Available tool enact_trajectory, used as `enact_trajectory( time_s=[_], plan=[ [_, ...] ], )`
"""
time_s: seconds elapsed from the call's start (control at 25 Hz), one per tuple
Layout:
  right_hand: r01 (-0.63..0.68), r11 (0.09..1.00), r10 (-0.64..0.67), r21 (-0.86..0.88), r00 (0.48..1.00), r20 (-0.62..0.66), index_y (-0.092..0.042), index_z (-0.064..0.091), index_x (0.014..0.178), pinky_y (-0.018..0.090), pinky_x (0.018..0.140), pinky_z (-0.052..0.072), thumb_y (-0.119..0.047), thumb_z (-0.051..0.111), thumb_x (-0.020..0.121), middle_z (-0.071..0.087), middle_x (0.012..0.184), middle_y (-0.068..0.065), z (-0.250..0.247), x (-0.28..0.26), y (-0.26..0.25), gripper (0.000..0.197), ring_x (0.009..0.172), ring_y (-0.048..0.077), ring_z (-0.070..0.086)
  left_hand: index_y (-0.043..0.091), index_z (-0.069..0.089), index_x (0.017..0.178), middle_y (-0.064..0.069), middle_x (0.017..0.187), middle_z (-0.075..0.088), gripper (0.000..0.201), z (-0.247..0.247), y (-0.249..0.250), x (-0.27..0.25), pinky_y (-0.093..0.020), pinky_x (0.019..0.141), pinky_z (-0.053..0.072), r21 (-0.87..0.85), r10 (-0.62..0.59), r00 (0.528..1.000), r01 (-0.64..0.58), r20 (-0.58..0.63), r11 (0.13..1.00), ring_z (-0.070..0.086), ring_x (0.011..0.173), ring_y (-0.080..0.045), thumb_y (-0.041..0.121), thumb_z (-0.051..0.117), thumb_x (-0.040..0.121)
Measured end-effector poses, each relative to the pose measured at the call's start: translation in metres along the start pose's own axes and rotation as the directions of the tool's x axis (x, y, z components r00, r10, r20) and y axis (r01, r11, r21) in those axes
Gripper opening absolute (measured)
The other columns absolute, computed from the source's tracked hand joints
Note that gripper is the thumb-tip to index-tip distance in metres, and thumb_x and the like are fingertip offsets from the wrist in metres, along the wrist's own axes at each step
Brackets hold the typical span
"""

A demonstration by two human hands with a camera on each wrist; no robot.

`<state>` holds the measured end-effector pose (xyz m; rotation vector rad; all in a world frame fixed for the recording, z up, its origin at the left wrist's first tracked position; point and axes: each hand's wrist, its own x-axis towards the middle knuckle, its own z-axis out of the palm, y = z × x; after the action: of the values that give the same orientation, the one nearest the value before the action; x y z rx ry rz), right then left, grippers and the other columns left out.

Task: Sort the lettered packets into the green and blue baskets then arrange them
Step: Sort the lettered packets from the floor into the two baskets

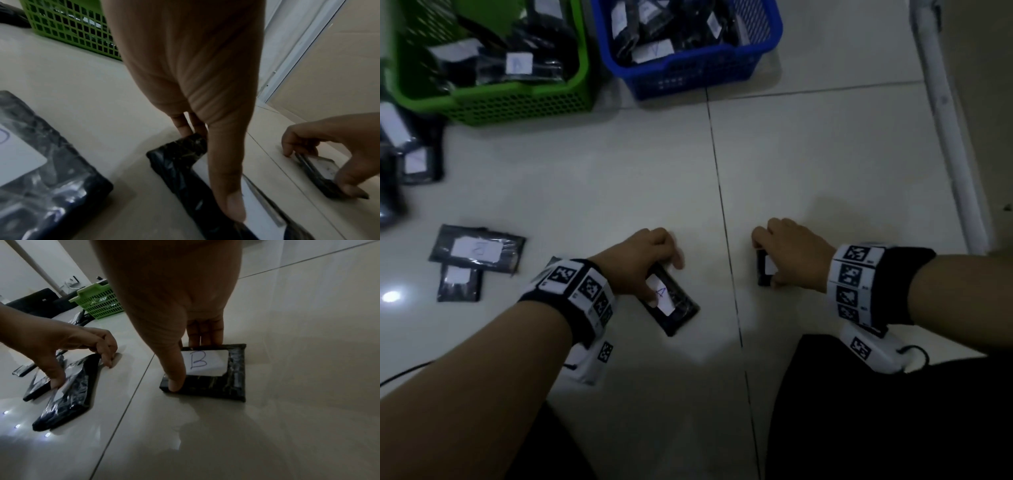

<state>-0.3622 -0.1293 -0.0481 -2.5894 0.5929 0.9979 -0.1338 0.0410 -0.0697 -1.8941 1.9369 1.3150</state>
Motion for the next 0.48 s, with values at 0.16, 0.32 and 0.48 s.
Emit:
enact_trajectory(
  time_s=[0.16,0.32,0.48],
  plan=[
    [0.018,0.997,-0.023,0.068,0.998,0.065,-0.009,0.058,0.11,0.029,0.073,0.039,-0.026,0.071,0.081,0.049,0.114,0.011,-0.015,0.017,-0.002,0.037,0.101,0.025,0.05,0.02,0.066,0.106,0.0,0.109,0.052,0.053,-0.004,-0.004,0.0,-0.027,0.088,0.04,-0.062,-0.039,0.999,0.038,-0.013,0.997,0.047,0.104,-0.019,0.032,0.086,0.059],
    [0.065,0.951,-0.053,0.303,0.997,-0.049,-0.015,0.06,0.097,0.025,0.063,0.035,-0.028,0.068,0.083,0.055,0.088,-0.001,-0.058,0.037,-0.008,0.021,0.082,0.016,0.05,0.027,0.064,0.086,0.008,0.086,0.063,0.028,-0.026,-0.015,-0.006,-0.025,0.075,0.043,-0.387,-0.211,0.971,0.152,-0.113,0.909,0.058,0.081,-0.009,0.033,0.082,0.067],
    [0.103,0.764,0.025,0.637,0.982,-0.189,-0.015,0.06,0.091,0.033,0.063,0.055,-0.023,0.07,0.083,0.058,0.075,-0.004,-0.105,0.06,-0.02,0.015,0.07,0.019,0.061,0.019,0.065,0.09,0.004,0.081,0.065,0.033,-0.073,-0.038,-0.015,-0.027,0.073,0.048,-0.597,-0.34,0.905,0.128,-0.256,0.792,0.058,0.074,-0.012,0.039,0.08,0.069]
  ],
)
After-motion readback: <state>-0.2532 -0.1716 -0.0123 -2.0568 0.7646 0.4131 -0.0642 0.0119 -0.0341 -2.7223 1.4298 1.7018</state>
